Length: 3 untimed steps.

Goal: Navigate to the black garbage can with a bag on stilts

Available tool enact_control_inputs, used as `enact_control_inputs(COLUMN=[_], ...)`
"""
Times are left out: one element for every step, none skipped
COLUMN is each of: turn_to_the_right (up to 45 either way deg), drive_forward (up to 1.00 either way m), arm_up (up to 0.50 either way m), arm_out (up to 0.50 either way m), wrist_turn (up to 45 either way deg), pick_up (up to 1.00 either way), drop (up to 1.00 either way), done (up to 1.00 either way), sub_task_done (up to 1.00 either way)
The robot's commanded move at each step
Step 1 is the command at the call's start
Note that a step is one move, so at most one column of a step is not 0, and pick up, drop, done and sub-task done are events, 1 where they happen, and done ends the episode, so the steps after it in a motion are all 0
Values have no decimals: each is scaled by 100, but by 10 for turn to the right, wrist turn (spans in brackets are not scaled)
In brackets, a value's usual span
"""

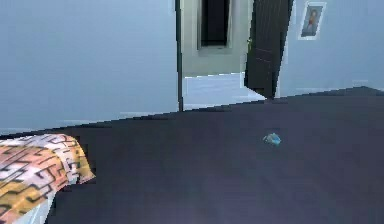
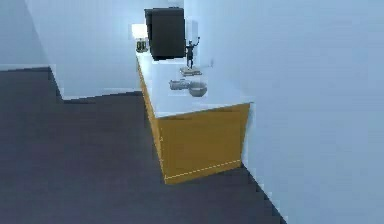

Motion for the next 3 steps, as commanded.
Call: enact_control_inputs(turn_to_the_right=[450,180,0], drive_forward=[0,0,5], arm_up=[0,0,0], arm_out=[0,0,0], wrist_turn=[0,0,0], pick_up=[0,0,0], drop=[0,0,0], done=[0,0,0], sub_task_done=[0,0,0])
